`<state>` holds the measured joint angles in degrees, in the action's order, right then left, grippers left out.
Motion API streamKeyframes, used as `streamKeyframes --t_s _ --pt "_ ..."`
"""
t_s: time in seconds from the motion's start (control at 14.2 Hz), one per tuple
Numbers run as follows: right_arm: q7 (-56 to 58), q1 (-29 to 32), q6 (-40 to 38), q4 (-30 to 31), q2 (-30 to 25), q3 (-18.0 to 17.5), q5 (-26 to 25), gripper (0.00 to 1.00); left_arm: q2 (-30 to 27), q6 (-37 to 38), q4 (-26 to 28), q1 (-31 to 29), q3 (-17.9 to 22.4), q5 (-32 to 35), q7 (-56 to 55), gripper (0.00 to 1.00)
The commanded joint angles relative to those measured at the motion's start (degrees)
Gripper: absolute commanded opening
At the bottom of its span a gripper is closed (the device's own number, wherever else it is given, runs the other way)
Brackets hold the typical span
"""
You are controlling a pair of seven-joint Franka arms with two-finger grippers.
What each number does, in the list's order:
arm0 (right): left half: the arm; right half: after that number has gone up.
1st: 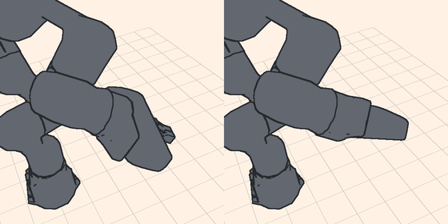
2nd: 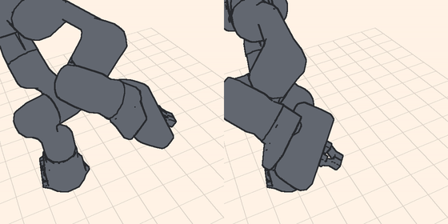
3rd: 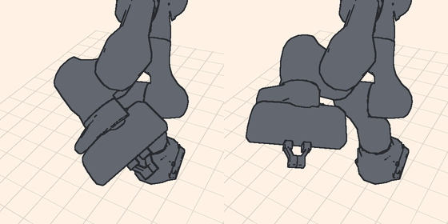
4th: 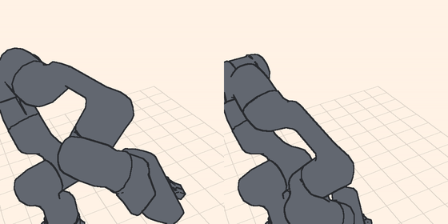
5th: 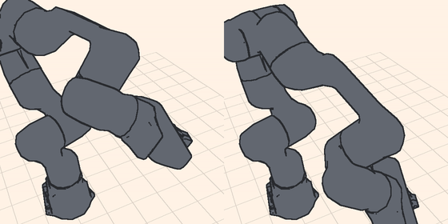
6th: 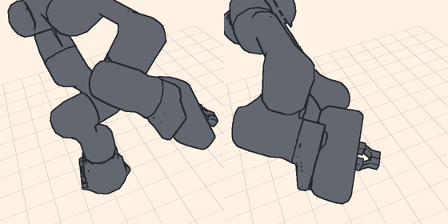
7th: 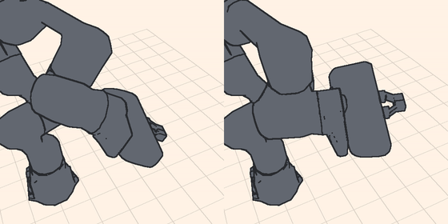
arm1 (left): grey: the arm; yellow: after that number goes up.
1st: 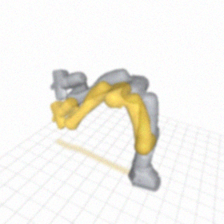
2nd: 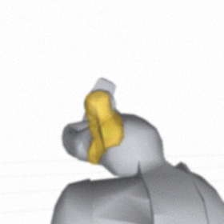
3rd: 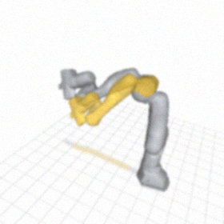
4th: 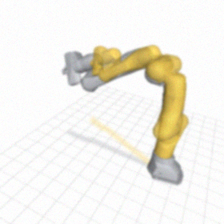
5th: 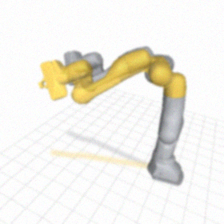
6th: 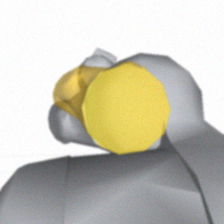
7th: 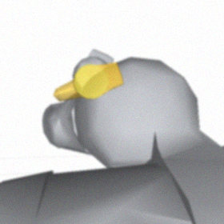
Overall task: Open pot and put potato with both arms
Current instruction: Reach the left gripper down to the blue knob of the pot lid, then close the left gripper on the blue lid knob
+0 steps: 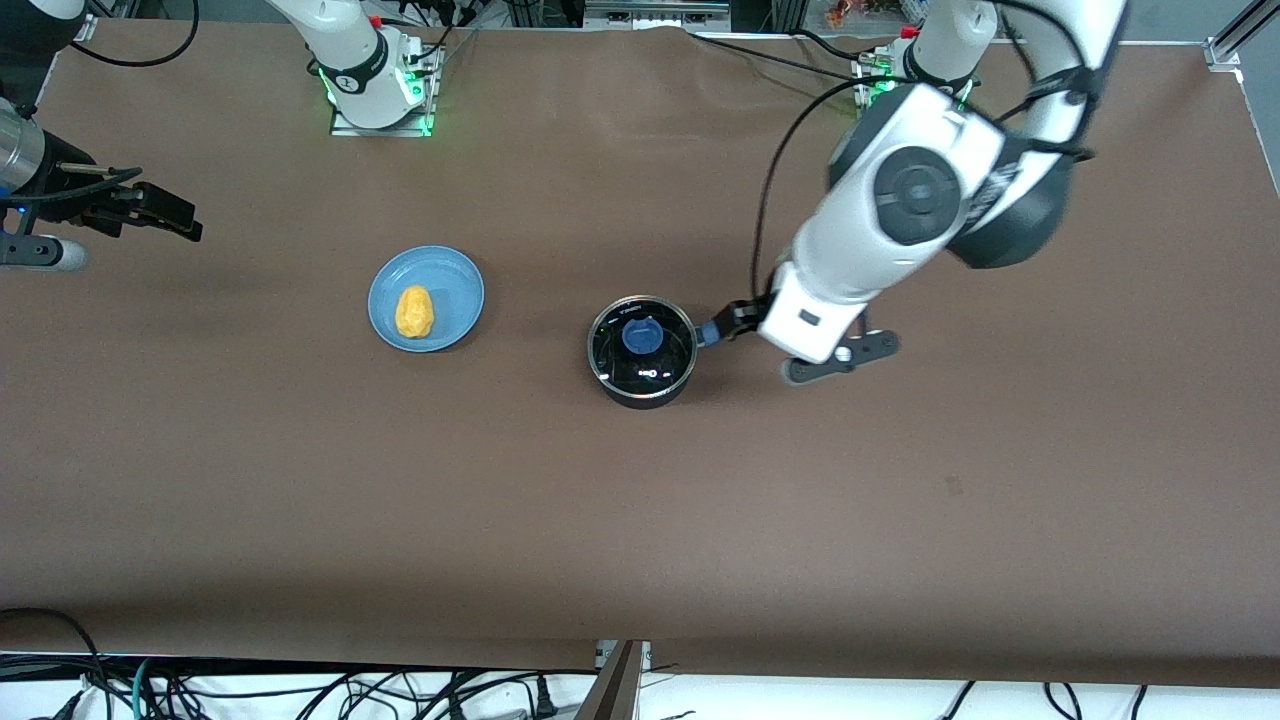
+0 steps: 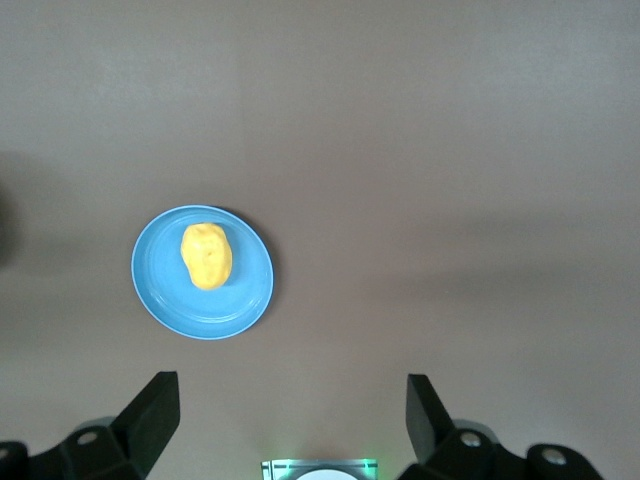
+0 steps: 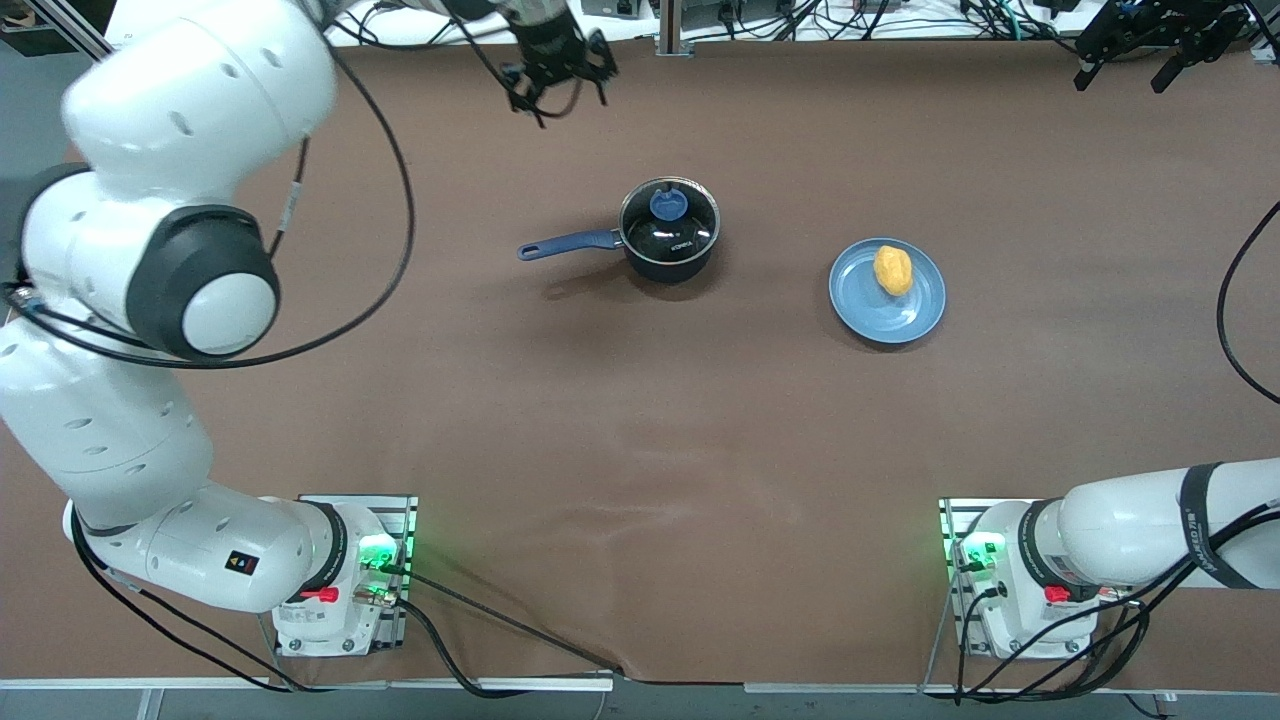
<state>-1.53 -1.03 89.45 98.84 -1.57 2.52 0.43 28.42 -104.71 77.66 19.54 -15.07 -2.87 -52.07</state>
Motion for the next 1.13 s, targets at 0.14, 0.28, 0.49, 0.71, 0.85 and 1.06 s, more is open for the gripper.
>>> streamKeyframes --t_s 0.14,0.28,0.49,0.71,0.85,1.06 --pt "-0.4 0.3 -0.9 0.6 -1.1 -0.4 1.0 1.0 7.1 -10.1 -1.4 7.0 0.5 3.7 -6.2 1.0" --pt "-0.5 0.3 -0.9 0.6 -1.1 -0.4 1.0 1.0 9.0 -11.7 -1.4 9.4 0.5 6.0 -7.6 1.0" --pt "-0.5 0.3 -1.0 0.5 -1.1 -0.4 1.0 1.0 11.3 -11.8 -1.4 11.5 0.4 9.7 -8.6 1.0" --pt "-0.4 0.3 -1.1 0.5 -1.1 -0.4 1.0 1.0 12.6 -14.3 -1.0 12.5 0.4 10.7 -9.7 1.0" --pt "-0.5 0.3 -1.1 0.5 -1.1 -0.4 1.0 1.0 13.2 -14.4 -1.1 13.5 0.5 10.8 -10.2 1.0" --pt "-0.5 0.3 -1.2 0.5 -1.1 -0.4 1.0 1.0 13.9 -14.4 -1.0 13.7 0.5 11.6 -10.2 1.0"
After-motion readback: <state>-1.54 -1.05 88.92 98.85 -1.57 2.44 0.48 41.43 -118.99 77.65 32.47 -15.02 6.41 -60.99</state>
